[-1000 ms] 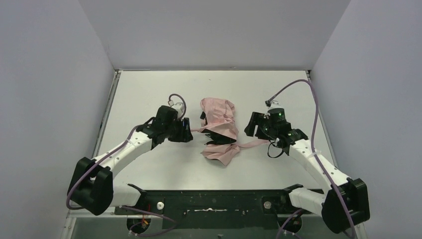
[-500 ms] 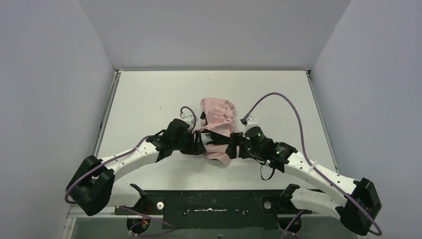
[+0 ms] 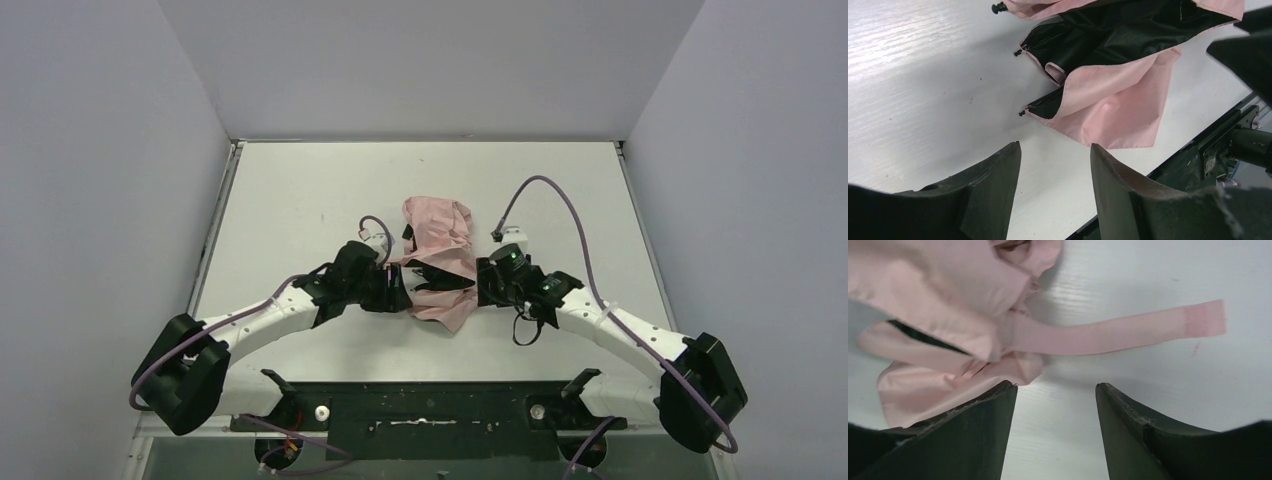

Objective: Put away the umbrella

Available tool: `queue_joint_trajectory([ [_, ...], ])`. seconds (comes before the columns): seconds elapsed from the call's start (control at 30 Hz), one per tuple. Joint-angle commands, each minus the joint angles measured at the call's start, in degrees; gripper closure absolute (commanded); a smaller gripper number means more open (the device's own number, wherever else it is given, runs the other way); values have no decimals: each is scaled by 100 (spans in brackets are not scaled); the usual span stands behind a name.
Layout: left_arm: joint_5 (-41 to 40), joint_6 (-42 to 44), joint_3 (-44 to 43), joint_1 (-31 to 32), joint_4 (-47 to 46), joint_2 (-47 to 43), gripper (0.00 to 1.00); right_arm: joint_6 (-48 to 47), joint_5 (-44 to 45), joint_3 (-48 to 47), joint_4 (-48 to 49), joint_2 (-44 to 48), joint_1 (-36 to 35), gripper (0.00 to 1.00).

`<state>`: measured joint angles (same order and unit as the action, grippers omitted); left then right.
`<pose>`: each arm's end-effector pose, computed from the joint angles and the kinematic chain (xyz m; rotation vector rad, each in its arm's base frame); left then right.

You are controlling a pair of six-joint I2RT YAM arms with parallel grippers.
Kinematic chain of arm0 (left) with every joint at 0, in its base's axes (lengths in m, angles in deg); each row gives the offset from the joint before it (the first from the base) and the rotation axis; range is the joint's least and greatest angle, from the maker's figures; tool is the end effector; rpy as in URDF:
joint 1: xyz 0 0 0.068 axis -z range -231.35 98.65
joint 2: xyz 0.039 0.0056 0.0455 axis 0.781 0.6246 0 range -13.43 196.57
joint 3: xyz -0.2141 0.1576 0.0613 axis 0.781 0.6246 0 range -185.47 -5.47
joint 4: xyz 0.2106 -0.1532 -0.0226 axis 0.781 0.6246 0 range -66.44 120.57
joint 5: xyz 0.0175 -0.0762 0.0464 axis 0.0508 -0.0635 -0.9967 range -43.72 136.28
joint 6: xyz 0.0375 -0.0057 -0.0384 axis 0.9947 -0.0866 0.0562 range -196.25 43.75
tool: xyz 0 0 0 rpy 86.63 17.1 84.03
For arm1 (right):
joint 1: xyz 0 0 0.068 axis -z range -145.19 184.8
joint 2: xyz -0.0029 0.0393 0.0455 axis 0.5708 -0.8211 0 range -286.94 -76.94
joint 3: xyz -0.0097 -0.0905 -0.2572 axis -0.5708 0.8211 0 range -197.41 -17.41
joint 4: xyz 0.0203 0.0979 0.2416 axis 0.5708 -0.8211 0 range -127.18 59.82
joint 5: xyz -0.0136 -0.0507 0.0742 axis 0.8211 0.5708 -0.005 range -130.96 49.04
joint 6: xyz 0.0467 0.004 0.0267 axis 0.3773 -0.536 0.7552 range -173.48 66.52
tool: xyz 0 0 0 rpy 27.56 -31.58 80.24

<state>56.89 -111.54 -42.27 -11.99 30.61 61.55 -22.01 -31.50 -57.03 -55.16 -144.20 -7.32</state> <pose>0.1953 -0.1686 0.1868 0.1848 2.5021 -0.8113 0.1738 0.1494 0.2097 -0.1628 2.4986 0.3414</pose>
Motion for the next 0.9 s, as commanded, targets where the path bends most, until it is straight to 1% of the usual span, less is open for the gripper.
queue_joint_trajectory([
  [0.0,-129,153,-95,24,5,-304,50,-730,-470,-268,-17,20,627,40],
  [0.1,-109,158,-80,29,-1,-281,50,-921,-770,-308,-105,-310,709,41],
  [0.2,-50,160,-107,22,-47,-193,50,-994,-863,-261,9,-604,706,45],
  [0.4,14,160,-126,20,-65,-194,50,-1156,-672,-178,586,-929,724,43],
  [0.6,-30,206,-90,20,63,-289,50,-1540,-495,-193,1159,-1141,756,41],
  [0.87,-60,180,-12,11,76,-344,50,-1941,-898,-342,1563,-1600,864,44],
])
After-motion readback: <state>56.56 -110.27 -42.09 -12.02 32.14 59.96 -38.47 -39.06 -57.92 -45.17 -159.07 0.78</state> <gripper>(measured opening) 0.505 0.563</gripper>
